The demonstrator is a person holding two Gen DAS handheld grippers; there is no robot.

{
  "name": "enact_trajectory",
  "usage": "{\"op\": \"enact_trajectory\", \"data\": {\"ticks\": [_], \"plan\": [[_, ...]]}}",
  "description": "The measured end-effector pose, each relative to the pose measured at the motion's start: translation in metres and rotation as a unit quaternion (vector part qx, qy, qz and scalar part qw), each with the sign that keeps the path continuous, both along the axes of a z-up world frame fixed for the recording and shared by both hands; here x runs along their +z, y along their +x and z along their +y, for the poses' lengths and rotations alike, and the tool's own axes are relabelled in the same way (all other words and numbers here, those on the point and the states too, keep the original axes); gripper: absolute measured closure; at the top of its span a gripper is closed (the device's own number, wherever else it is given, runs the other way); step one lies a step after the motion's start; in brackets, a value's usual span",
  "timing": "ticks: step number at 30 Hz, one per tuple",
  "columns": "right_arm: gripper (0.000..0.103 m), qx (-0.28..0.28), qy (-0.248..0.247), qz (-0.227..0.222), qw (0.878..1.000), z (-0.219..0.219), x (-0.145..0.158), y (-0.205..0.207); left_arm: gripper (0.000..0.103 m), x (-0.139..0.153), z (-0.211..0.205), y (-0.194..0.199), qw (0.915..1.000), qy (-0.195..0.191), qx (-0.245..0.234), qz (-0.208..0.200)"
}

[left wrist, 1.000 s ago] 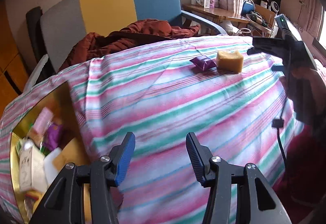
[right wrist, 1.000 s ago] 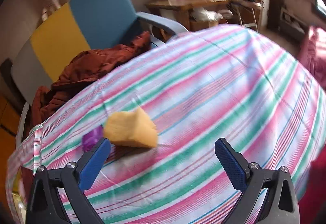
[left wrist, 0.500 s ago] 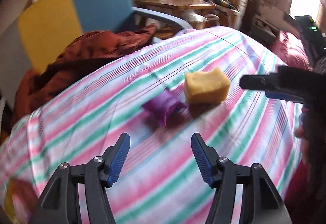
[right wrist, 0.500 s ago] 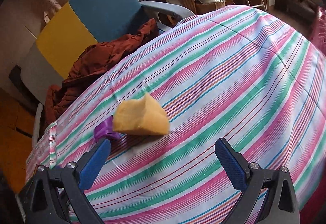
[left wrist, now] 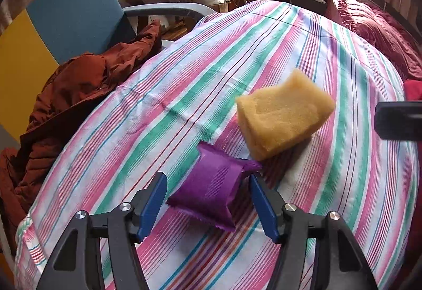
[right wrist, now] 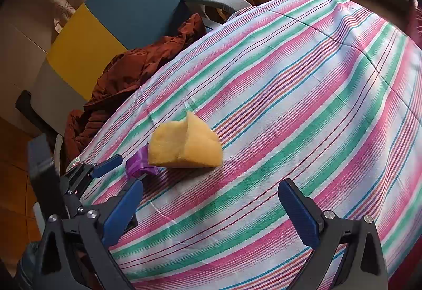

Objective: Organize objects
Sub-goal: 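Grasp the purple packet with the left gripper, then grasp the last yellow sponge with the right gripper while the left holds the packet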

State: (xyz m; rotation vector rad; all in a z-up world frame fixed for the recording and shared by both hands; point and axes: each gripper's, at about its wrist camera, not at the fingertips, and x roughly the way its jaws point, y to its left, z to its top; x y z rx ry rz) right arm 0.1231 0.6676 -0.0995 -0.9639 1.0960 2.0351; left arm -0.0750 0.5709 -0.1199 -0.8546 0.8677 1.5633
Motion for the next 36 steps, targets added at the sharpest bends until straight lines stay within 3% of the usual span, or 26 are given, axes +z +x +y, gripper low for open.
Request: {"op": "enact_trajectory", "data": {"ticks": [1,2,3,7,11,17,25,30,36], "plan": [[0.000,0.000,0.000,-0.003,1.000,0.000,-0.001,0.000,0.047,-0.002,0.001,0.001,1.0000,-0.001,-0.001,-0.008],[0.000,0.000,0.000,-0.004,1.000,0.000,-0.002,-0.001,0.060,-0.004,0.001,0.002,0.9999,-0.002,0.001,-0.012],[0.000,0.000,0.000,-0.006,1.000,0.000,-0.003,-0.001,0.065,-0.006,0.001,0.003,0.9999,0.001,0.006,-0.011],[0.000,0.001,0.003,-0.013,1.000,0.001,-0.007,-0.003,0.068,-0.006,-0.018,0.005,0.9978,0.016,0.058,-0.027],[0.000,0.009,0.010,-0.020,1.000,-0.002,-0.008,-0.007,0.069,-0.006,-0.056,0.012,0.9873,0.025,0.147,-0.053],[0.000,0.028,0.015,-0.029,0.999,-0.006,-0.012,-0.013,0.069,-0.003,-0.120,0.049,0.9738,0.051,0.213,-0.060],[0.000,0.057,0.052,-0.050,0.996,-0.017,-0.015,-0.030,0.069,0.000,-0.184,0.069,0.9623,0.082,0.251,-0.064],[0.000,0.041,0.047,-0.060,0.996,-0.014,-0.014,-0.035,0.069,-0.002,-0.199,0.072,0.9641,0.085,0.244,-0.063],[0.000,0.041,0.083,-0.089,0.992,-0.005,-0.003,-0.080,0.069,-0.004,-0.205,0.076,0.9665,0.094,0.232,-0.058]]}}
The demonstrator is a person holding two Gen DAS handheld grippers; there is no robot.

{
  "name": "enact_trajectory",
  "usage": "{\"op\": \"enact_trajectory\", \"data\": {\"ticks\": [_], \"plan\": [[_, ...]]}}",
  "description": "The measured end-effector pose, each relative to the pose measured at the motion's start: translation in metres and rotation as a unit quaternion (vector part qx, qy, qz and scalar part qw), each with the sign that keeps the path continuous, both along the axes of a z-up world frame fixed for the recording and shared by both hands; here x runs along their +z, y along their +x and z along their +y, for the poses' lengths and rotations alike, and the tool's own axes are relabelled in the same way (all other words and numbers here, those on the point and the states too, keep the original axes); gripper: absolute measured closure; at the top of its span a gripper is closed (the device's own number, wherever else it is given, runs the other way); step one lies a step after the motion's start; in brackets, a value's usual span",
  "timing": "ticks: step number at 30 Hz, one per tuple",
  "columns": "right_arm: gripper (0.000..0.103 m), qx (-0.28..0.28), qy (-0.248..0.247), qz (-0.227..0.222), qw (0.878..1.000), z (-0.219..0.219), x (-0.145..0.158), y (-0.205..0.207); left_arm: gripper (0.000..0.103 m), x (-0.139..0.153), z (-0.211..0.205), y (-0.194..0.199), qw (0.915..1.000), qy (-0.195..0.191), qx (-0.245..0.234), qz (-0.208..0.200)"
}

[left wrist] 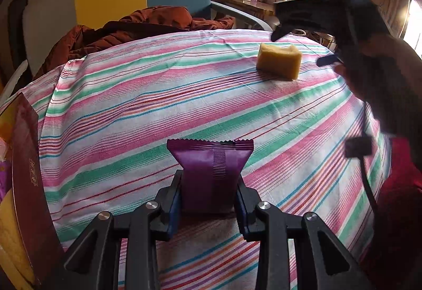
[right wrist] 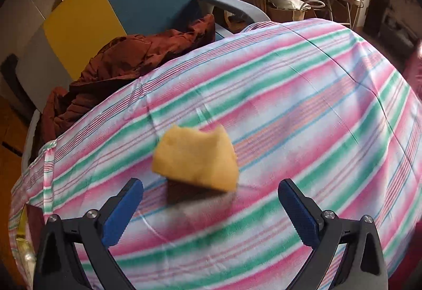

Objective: Organize objects
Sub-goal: 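Grasp the last yellow sponge with the right gripper while the left holds the packet, then carry the purple packet and yellow sponge over the gold tray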

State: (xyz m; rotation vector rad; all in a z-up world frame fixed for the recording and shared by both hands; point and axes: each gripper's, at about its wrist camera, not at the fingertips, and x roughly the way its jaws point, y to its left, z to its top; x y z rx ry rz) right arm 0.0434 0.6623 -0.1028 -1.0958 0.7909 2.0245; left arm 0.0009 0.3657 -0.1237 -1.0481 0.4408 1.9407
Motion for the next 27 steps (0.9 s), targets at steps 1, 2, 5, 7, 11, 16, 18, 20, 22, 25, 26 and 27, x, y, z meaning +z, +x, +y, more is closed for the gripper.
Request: {"op": "enact_trajectory", "data": {"ticks": [1,2,5,7,11,16,18,20,22,25,26,27], "plan": [[0.000,0.004,0.006,-0.010,1.000,0.000,-0.002,-0.009,0.069,-0.001,0.000,0.000,1.0000,0.000,-0.001,0.001],[0.000,0.008,0.011,-0.022,1.000,0.000,-0.006,-0.019,0.069,-0.002,0.000,0.001,1.0000,0.000,-0.004,0.003],[0.000,0.025,0.023,-0.057,0.998,-0.001,-0.021,-0.041,0.069,-0.003,-0.002,0.002,1.0000,0.005,-0.004,0.003],[0.028,0.037,0.026,-0.090,0.995,-0.003,-0.033,-0.043,0.069,-0.003,-0.003,0.001,1.0000,0.008,-0.006,0.001],[0.031,0.070,0.026,-0.069,0.995,-0.021,-0.023,-0.022,0.069,-0.004,-0.005,-0.001,0.9999,0.014,-0.007,-0.002],[0.030,0.120,-0.008,-0.017,0.993,-0.064,-0.008,0.014,0.069,0.001,-0.008,0.000,0.9999,0.011,0.007,-0.005],[0.029,0.140,-0.007,-0.007,0.990,-0.085,-0.010,0.023,0.069,0.006,-0.014,0.002,0.9998,0.011,0.014,0.000],[0.029,0.154,-0.009,-0.003,0.988,-0.098,-0.015,0.026,0.069,0.014,-0.019,0.005,0.9998,0.013,0.016,0.007],[0.029,0.170,-0.008,-0.005,0.985,-0.109,-0.022,0.024,0.069,0.023,-0.024,0.008,0.9996,0.018,0.017,0.016],[0.029,0.195,0.017,-0.022,0.980,-0.121,-0.027,0.016,0.069,0.037,-0.035,0.012,0.9990,0.028,0.024,0.023],[0.029,0.203,0.019,-0.019,0.979,-0.123,-0.027,0.013,0.069,0.041,-0.038,0.014,0.9988,0.029,0.029,0.028],[0.029,0.210,0.024,-0.017,0.977,-0.126,-0.026,0.011,0.069,0.045,-0.042,0.014,0.9986,0.030,0.032,0.028]]}}
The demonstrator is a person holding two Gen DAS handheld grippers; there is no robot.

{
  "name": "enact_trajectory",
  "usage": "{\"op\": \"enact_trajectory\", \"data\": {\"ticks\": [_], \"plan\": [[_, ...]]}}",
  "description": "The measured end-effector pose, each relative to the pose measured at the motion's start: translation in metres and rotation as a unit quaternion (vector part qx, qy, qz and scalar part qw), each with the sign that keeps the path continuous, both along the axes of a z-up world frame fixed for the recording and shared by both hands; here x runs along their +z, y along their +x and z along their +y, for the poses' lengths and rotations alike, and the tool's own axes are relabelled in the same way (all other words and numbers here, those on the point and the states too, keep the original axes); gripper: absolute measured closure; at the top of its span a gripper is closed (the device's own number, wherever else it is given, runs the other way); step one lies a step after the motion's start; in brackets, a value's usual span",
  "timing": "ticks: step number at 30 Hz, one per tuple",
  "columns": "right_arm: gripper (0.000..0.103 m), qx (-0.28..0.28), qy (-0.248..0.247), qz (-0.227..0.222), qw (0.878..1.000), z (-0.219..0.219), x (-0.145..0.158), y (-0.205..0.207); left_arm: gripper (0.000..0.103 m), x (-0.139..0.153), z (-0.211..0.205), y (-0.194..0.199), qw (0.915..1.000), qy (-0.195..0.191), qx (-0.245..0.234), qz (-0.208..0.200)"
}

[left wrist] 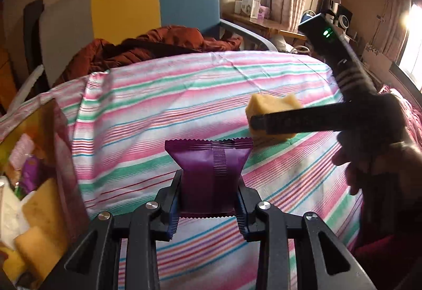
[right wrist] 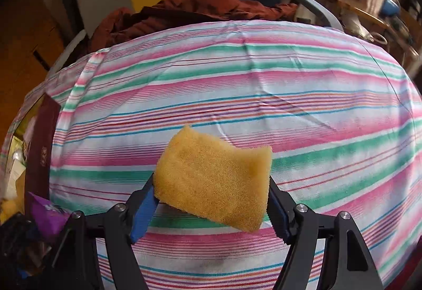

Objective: Organize objects
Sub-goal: 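Carry the purple packet and yellow sponge over the gold tray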

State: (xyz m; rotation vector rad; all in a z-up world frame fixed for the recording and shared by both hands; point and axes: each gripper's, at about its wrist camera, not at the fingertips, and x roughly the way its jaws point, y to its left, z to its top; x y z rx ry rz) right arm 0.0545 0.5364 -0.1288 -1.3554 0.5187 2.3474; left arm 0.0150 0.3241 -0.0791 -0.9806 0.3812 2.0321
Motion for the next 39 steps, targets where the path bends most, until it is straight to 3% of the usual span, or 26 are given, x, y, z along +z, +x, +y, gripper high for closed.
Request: {"op": "enact_trajectory", "data": {"ticks": [11,28,34,39], "plan": [[0.028,0.061,0.008,0.009,0.998,-0.020,0.002,-0.013,0.069,0.030,-0.027,0.014,0.9995,0.015,0.020,0.021],[0.028,0.078,0.020,-0.007,0.997,-0.031,-0.006,-0.015,0.069,0.056,-0.102,0.006,0.9946,0.048,0.089,0.023],[0.028,0.080,0.011,0.000,0.997,-0.042,0.005,-0.015,0.069,0.068,-0.158,-0.011,0.9868,0.062,0.146,0.028],[0.028,0.128,0.001,0.043,0.991,-0.093,0.038,-0.030,0.069,0.073,-0.225,-0.036,0.9702,0.072,0.230,0.027]]}}
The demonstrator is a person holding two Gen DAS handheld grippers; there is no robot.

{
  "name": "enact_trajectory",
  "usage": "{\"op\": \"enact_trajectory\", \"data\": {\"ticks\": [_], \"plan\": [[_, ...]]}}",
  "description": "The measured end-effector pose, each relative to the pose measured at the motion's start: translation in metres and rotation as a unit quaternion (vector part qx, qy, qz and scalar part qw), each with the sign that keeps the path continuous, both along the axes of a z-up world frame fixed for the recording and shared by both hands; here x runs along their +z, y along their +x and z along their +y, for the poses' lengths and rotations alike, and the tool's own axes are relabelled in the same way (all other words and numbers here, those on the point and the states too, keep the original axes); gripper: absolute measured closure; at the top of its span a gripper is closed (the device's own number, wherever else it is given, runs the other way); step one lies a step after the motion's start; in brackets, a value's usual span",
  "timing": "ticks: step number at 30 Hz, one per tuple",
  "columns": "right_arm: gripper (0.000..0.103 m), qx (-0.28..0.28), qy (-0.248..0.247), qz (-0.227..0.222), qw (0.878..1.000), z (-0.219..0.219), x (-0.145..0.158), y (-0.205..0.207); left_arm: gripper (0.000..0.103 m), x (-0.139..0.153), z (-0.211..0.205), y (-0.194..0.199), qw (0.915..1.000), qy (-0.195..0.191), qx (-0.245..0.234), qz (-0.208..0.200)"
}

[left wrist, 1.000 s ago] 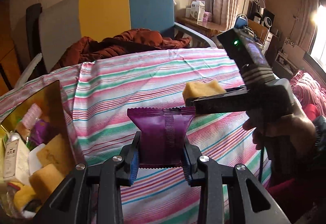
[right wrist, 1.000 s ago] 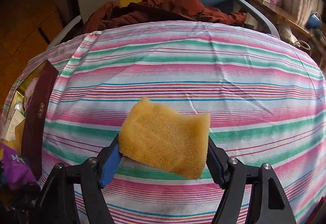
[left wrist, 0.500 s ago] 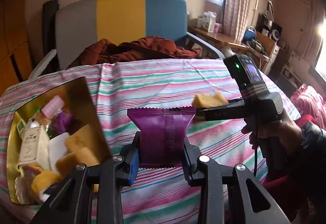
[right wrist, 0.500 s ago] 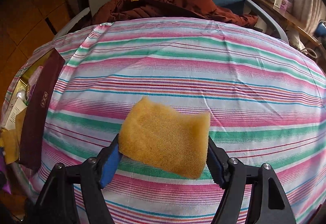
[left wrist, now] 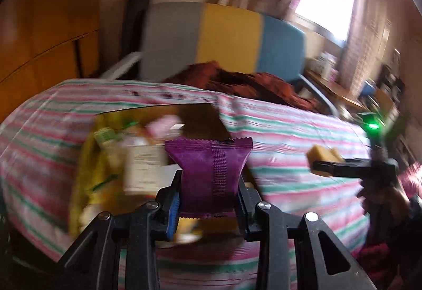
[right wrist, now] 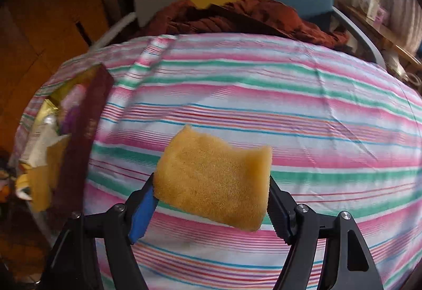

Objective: Organize objects
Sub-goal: 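Carry the purple packet and yellow sponge over the gold tray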

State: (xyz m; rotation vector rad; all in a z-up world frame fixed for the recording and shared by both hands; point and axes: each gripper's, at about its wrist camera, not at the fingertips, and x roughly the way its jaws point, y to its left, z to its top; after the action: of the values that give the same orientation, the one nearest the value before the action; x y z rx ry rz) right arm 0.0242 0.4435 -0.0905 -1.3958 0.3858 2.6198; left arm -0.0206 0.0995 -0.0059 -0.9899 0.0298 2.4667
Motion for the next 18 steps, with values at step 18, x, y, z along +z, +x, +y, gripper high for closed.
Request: {"op": "enact_trajectory", "data": {"ticks": [18], "plan": [[0.026,0.164,0.008,0.051,0.985,-0.197,0.046,-0.102,0.069,-0.044,-0.084,-0.062,0.9900,-0.034,0.134,-0.027]]}}
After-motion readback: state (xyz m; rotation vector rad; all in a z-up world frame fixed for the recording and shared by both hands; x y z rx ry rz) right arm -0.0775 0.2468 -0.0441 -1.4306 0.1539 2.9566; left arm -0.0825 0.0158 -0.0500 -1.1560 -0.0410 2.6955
